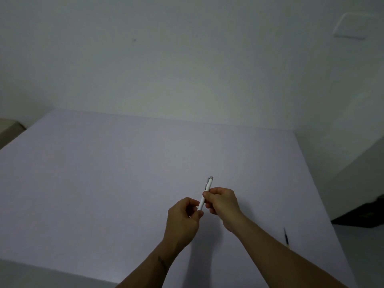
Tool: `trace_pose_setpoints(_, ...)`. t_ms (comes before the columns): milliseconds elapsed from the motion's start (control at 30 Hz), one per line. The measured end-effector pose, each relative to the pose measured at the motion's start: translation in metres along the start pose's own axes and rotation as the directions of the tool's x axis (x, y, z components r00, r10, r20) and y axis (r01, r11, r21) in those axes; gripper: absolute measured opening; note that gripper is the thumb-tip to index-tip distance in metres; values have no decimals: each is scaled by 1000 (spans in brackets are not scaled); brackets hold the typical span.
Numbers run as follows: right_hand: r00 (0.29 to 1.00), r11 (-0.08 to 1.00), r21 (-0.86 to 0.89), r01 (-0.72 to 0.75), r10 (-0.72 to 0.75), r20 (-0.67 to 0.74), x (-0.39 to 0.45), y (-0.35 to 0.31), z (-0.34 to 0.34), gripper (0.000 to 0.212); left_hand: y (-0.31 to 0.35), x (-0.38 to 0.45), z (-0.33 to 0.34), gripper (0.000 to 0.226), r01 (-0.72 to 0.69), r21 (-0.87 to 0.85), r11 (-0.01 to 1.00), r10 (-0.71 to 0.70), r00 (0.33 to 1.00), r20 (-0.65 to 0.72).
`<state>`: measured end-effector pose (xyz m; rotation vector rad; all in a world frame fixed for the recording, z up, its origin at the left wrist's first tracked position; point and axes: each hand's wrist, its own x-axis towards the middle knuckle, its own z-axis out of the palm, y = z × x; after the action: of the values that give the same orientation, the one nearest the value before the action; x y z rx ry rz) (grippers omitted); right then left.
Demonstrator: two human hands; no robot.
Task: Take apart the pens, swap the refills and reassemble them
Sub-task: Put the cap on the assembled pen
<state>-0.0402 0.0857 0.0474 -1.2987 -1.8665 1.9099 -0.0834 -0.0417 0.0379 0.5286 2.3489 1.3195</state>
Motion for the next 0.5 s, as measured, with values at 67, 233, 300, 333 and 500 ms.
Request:
trace_pose_setpoints(67,999,998,-51,36,-37,-23,-3,3,-7,7,3,-2,8,12,-1,-8,1000,1,1000,18)
trace_pose_setpoints(233,995,986,-155,66,-77,-67,-7,9,-34,7,8,-8,24,15,-63,-19,998,65,990,127)
trace_pose_setpoints(300,992,976,-205,70,-91,-92,-7,15,-46,4,8,-11,31,15,-64,-9,998,65,984,165)
trace_pose_setpoints(333,989,969,-236,67,-96,-113,-7,18,-53,3,7,-13,34,15,-64,4,998,62,983,173)
trace_pose_setpoints(500,988,936,-351,22,-75,-138,-10,40,-79,10,0,-18,48,18,-82,106,991,57,974,221)
